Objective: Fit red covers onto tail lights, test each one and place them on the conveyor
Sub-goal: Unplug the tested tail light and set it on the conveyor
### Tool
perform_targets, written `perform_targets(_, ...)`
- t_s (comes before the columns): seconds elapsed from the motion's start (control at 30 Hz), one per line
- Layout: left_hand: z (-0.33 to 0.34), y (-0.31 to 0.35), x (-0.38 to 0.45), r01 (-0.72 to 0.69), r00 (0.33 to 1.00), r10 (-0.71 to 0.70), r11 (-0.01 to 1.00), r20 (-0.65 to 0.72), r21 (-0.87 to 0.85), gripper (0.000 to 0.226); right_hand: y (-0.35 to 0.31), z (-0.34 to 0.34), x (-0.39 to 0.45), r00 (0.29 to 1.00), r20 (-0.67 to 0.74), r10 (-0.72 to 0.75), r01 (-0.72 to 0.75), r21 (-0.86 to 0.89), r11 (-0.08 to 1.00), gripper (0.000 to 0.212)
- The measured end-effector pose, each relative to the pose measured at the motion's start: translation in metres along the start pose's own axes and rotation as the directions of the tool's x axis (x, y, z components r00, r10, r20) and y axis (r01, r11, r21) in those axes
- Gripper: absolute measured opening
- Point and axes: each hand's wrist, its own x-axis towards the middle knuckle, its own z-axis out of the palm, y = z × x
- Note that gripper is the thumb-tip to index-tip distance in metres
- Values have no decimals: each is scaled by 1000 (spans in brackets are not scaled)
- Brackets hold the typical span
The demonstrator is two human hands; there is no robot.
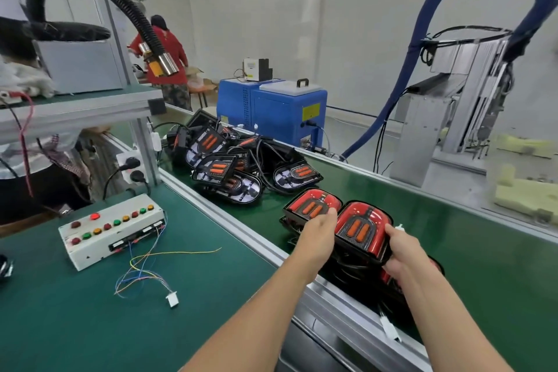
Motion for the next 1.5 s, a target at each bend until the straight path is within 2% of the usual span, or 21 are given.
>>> perform_targets(0.13,1,-3,-4,-81,997,83,991,-12,106,62,7,3,7,993,-97,-72,70,-30,997,32)
perform_targets(0.2,1,-2,-6,-84,996,84,990,3,113,62,13,6,7,967,-185,-175,146,-164,976,31)
perform_targets(0.27,1,-1,-7,-96,995,95,986,14,134,63,18,6,6,919,-220,-328,238,-356,904,35)
perform_targets(0.37,0,-3,-8,-103,995,99,983,32,153,62,23,5,3,873,-184,-452,309,-507,805,55)
perform_targets(0.47,0,-7,-6,-99,995,93,982,49,161,63,25,2,2,851,-122,-512,370,-554,746,71)
perform_targets(0.63,-2,-10,-7,-129,992,123,975,43,180,61,29,-4,3,811,-13,-585,400,-718,569,67)
perform_targets(0.77,-3,-11,-9,-140,990,134,971,47,193,49,22,-9,13,805,106,-584,357,-873,334,66)
perform_targets(0.8,-3,-10,-10,-138,990,131,970,47,200,44,21,-10,15,813,120,-570,345,-888,304,68)
perform_targets(0.97,-7,-10,-15,-170,985,163,966,54,196,42,19,-14,19,871,138,-471,313,-895,317,79)
perform_targets(1.07,-12,-12,-18,-180,983,170,967,68,179,59,16,-17,17,863,122,-491,320,-883,343,79)
perform_targets(1.13,-18,-12,-22,-180,983,173,971,62,159,63,13,-18,11,846,96,-524,315,-884,346,78)
perform_targets(1.23,-30,-12,-29,-194,981,193,974,19,120,59,9,-11,-9,765,97,-636,371,-875,313,77)
perform_targets(1.3,-44,-13,-33,-211,975,217,971,-41,114,54,11,6,-27,656,159,-738,505,-819,273,74)
perform_targets(1.37,-63,-15,-38,-218,967,231,969,-107,117,50,19,36,-50,550,256,-795,682,-687,251,66)
perform_targets(1.43,-86,-18,-44,-204,957,222,973,-188,110,47,34,73,-75,491,379,-784,807,-536,246,56)
perform_targets(1.5,-112,-23,-54,-198,936,217,976,-276,94,45,58,111,-98,461,502,-732,870,-420,260,46)
